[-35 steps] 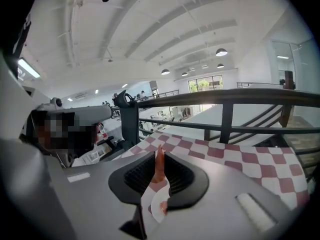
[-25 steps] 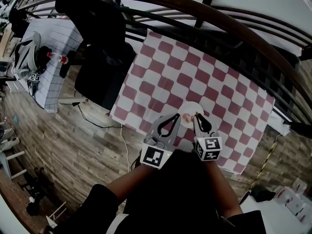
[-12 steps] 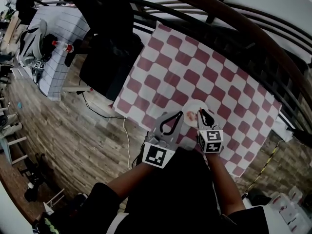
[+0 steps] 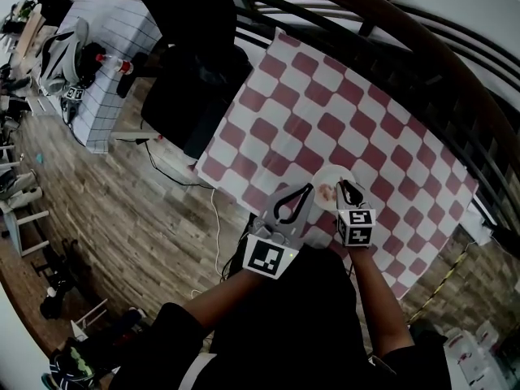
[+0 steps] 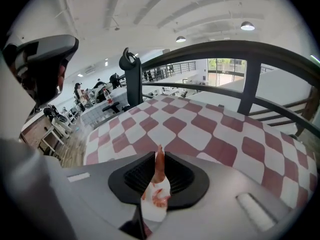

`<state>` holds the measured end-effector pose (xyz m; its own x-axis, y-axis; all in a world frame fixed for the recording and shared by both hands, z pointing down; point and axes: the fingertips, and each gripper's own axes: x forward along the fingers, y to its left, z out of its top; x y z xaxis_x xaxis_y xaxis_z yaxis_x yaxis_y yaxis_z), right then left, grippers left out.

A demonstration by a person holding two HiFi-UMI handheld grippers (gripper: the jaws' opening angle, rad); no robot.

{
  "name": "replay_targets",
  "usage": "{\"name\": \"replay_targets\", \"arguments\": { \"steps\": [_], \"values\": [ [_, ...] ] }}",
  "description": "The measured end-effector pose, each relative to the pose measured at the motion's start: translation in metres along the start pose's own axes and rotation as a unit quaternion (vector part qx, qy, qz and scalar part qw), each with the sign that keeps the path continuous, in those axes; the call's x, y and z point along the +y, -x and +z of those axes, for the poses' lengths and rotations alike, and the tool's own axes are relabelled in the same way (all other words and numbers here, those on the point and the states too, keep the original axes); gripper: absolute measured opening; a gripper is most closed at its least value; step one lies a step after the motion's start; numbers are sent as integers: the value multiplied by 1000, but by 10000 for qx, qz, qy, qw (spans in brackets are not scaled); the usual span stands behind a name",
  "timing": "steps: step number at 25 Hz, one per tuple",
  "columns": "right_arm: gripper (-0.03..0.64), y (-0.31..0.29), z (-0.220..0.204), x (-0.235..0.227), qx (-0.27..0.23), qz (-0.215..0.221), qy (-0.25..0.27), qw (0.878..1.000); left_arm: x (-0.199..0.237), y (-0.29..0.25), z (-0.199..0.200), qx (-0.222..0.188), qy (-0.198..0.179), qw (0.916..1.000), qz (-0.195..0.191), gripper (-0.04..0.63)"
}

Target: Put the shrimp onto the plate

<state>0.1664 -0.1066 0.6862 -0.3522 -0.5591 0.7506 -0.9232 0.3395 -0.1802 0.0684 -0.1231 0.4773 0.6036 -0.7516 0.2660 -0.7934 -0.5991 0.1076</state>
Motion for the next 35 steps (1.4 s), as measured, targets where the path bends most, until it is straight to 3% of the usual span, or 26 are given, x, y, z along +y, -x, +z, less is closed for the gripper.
{"name": "replay_targets", "arguments": {
  "steps": [14,35],
  "values": [
    [58,-28,-23,-10,364,-159,83,9992,5,2,-9,139,-106,9998,86,6],
    [58,-60,-45,-11,737,36,245,9970,8,1,-20,300,161,9989,309,6]
  ]
}}
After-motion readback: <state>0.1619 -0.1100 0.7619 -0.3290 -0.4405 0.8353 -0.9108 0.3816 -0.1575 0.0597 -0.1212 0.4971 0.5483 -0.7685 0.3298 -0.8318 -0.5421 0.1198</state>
